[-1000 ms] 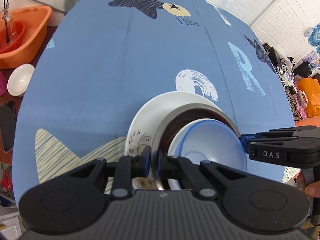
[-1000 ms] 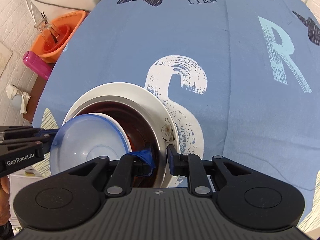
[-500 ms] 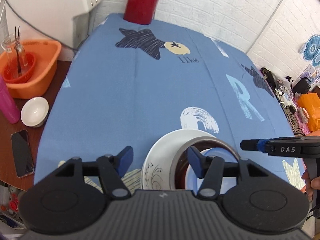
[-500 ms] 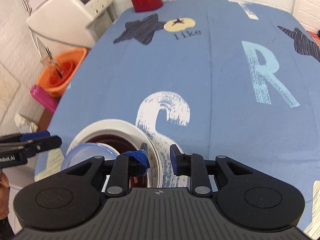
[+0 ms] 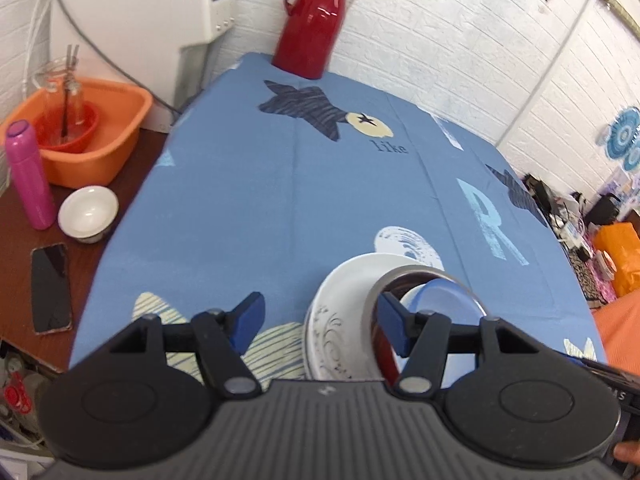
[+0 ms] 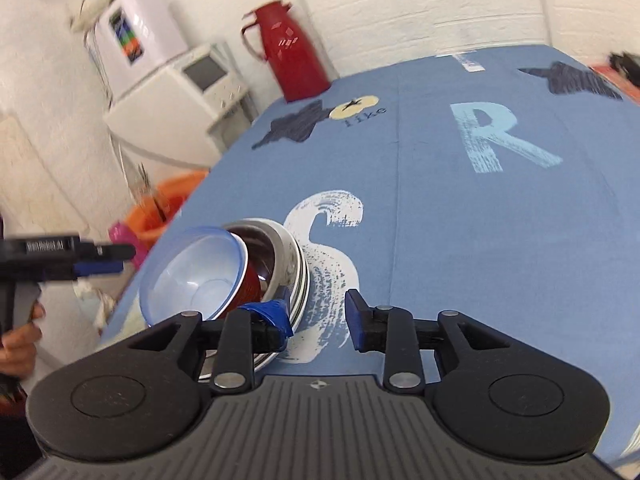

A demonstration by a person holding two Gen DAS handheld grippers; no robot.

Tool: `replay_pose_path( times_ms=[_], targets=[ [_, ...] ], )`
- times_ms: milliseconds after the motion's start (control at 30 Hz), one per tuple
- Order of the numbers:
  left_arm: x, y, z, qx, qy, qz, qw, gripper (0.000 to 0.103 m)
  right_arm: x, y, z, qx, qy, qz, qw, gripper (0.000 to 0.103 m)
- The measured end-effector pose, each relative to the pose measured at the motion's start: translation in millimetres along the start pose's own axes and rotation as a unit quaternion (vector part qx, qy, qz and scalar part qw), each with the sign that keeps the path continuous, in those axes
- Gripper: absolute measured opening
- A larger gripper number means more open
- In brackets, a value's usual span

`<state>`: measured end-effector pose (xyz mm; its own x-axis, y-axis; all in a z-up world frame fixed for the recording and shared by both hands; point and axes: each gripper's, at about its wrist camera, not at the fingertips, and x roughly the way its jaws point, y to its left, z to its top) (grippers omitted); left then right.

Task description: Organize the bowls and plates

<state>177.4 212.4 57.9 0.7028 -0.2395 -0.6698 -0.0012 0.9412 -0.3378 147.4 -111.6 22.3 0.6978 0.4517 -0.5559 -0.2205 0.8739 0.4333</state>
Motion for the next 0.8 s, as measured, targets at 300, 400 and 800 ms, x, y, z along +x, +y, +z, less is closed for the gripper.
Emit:
replay_pose_path(
  times_ms=[300, 400, 800],
  targets=[
    [-18.9, 0.0, -13.1, 0.002, -0.053, 0.03, 0.9981, 0.061, -6.0, -28.7, -9.8, 0.099, -0.047, -0.015, 0.994, 0.019],
    [-19.6, -13.1, -5.8, 0.005, -0.077, 0.036, 0.9964, 0.063, -2.0, -35.2, -8.0, 0.123, -0.051, -0.018, 0.991, 0.02],
    [-12.1, -101.7, -2.3, 0.062, -0.146, 0.047, 0.9863, 0.07, 4.1, -56.0, -8.4, 0.206, -0.067, -0.021, 0.976, 0.023]
  ],
)
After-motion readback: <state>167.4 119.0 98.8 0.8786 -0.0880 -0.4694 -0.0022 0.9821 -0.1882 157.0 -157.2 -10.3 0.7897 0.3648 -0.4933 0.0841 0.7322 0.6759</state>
